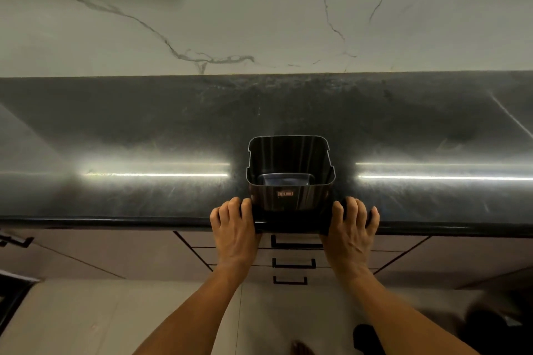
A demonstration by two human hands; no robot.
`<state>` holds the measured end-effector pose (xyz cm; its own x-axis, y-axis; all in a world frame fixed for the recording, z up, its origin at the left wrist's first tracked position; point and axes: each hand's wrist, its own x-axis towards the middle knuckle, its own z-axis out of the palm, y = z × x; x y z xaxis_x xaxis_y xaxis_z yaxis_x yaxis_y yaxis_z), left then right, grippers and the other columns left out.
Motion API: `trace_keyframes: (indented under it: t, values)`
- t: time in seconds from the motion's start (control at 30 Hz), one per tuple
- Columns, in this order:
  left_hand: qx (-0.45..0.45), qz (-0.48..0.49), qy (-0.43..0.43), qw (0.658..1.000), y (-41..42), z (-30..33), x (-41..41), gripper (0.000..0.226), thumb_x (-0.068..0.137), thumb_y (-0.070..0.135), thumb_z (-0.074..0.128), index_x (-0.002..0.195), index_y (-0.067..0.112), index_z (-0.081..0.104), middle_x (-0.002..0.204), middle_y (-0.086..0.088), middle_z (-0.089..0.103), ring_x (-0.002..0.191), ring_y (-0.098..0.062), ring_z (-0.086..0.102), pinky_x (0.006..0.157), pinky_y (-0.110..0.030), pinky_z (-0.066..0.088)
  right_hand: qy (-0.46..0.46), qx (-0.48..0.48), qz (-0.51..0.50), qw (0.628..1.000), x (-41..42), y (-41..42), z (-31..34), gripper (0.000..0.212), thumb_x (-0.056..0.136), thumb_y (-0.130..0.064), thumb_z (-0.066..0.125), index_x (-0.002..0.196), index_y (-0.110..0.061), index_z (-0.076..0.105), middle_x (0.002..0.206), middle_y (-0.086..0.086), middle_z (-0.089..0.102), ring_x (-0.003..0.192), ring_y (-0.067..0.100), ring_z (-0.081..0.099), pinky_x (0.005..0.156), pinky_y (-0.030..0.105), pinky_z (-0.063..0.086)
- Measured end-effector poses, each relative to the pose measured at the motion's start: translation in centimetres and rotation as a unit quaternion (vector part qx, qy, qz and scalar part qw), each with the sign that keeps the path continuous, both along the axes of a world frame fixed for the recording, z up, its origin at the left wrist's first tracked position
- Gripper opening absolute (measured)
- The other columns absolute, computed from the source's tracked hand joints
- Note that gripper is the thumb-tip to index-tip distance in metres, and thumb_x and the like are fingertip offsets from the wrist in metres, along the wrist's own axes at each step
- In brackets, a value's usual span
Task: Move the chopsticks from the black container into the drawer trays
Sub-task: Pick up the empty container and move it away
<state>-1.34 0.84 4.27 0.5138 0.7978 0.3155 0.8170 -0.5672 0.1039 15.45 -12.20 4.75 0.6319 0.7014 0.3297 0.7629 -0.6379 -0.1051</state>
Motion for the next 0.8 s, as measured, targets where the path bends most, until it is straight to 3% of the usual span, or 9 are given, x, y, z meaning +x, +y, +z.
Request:
trace_keyframes:
  t: [0.13, 0.27, 0.3, 0.37, 0.43, 0.5, 0.63, 0.73, 0.8]
  values:
    - [-0.035, -0.05, -0.04, 0.997, -0.7, 1.0, -0.9, 0.079, 0.06, 0.044, 0.079, 0.127, 0.015, 0.048, 0.114, -0.008, 0.054, 0.107, -0.028, 0.049, 0.096, -0.045, 0.041, 0.084, -0.012, 0.04, 0.996, -0.5, -1.2, 0.8, 0.076, 0.063, -0.031, 0.078, 0.129, -0.007, 0.049, 0.134, 0.019, 0.047, 0.133, 0.038, 0.035, 0.114, 0.056, 0.017]
    - [-0.131, -0.11, -0.182, 0.968, -1.4, 2.0, -2.8, 0.085, 0.07, 0.03, 0.062, 0.146, 0.008, 0.03, 0.136, -0.007, 0.045, 0.128, -0.017, 0.034, 0.112, -0.05, 0.032, 0.238, 0.059, 0.088, 0.965, 0.0, -2.1, 2.7, 0.086, 0.08, -0.035, 0.062, 0.15, -0.014, 0.016, 0.153, 0.008, 0.028, 0.145, 0.025, 0.014, 0.118, 0.038, -0.003]
    - [-0.191, -0.107, -0.252, 0.943, -1.5, 2.7, -2.9, 0.081, 0.073, 0.024, 0.058, 0.147, 0.01, 0.029, 0.138, -0.002, 0.044, 0.128, -0.011, 0.035, 0.112, -0.048, 0.033, 0.314, 0.1, 0.093, 0.939, 0.2, -1.9, 3.5, 0.084, 0.083, -0.029, 0.059, 0.151, -0.018, 0.011, 0.153, 0.006, 0.028, 0.144, 0.023, 0.017, 0.117, 0.036, 0.0]
    - [-0.31, -0.107, -0.388, 0.861, -1.8, 4.5, -2.2, 0.067, 0.082, 0.02, 0.049, 0.147, 0.018, 0.031, 0.136, 0.011, 0.045, 0.125, 0.002, 0.043, 0.109, -0.034, 0.04, 0.479, 0.187, 0.095, 0.852, 0.2, -1.4, 5.5, 0.075, 0.09, -0.017, 0.054, 0.15, -0.03, 0.01, 0.15, 0.001, 0.033, 0.138, 0.019, 0.029, 0.112, 0.033, 0.021]
    - [-0.357, -0.117, -0.458, 0.806, -1.9, 6.1, -1.0, 0.051, 0.09, 0.023, 0.041, 0.142, 0.02, 0.041, 0.133, 0.012, 0.054, 0.121, 0.002, 0.05, 0.101, -0.021, 0.045, 0.561, 0.238, 0.101, 0.786, -0.1, -0.5, 7.2, 0.057, 0.099, -0.025, 0.041, 0.149, -0.035, 0.016, 0.15, -0.003, 0.035, 0.135, 0.012, 0.033, 0.108, 0.03, 0.028]
    - [-0.375, -0.112, -0.486, 0.781, -1.8, 7.2, 0.3, 0.044, 0.096, 0.03, 0.034, 0.135, 0.018, 0.05, 0.127, 0.004, 0.061, 0.121, -0.006, 0.054, 0.099, -0.02, 0.045, 0.581, 0.261, 0.1, 0.765, -0.4, 0.3, 8.1, 0.047, 0.101, -0.035, 0.029, 0.147, -0.031, 0.025, 0.149, -0.002, 0.038, 0.136, 0.011, 0.033, 0.113, 0.036, 0.028]
    - [-0.387, -0.083, -0.492, 0.776, -1.1, 7.7, 1.5, 0.057, 0.096, 0.047, 0.028, 0.13, 0.008, 0.051, 0.124, -0.009, 0.061, 0.12, -0.02, 0.054, 0.104, -0.042, 0.044, 0.59, 0.268, 0.086, 0.757, -0.8, 1.4, 8.7, 0.051, 0.1, -0.041, 0.024, 0.143, -0.019, 0.036, 0.146, 0.005, 0.043, 0.137, 0.016, 0.035, 0.115, 0.044, 0.028]
    - [-0.378, -0.07, -0.492, 0.782, 0.0, 7.8, 2.3, 0.049, 0.097, 0.049, 0.029, 0.124, 0.019, 0.057, 0.11, 0.012, 0.066, 0.109, -0.001, 0.058, 0.095, -0.022, 0.045, 0.586, 0.272, 0.091, 0.758, -0.2, 2.3, 8.6, 0.051, 0.099, -0.044, 0.024, 0.142, -0.022, 0.039, 0.144, 0.002, 0.045, 0.135, 0.014, 0.037, 0.114, 0.043, 0.029]
    - [-0.379, -0.066, -0.488, 0.783, 1.1, 8.1, 3.3, 0.043, 0.095, 0.053, 0.029, 0.107, 0.026, 0.061, 0.093, 0.017, 0.067, 0.094, 0.001, 0.062, 0.082, -0.014, 0.048, 0.593, 0.27, 0.083, 0.754, 0.6, 3.3, 8.5, 0.059, 0.093, -0.054, 0.026, 0.144, -0.025, 0.036, 0.147, -0.001, 0.041, 0.137, 0.013, 0.034, 0.116, 0.041, 0.026]
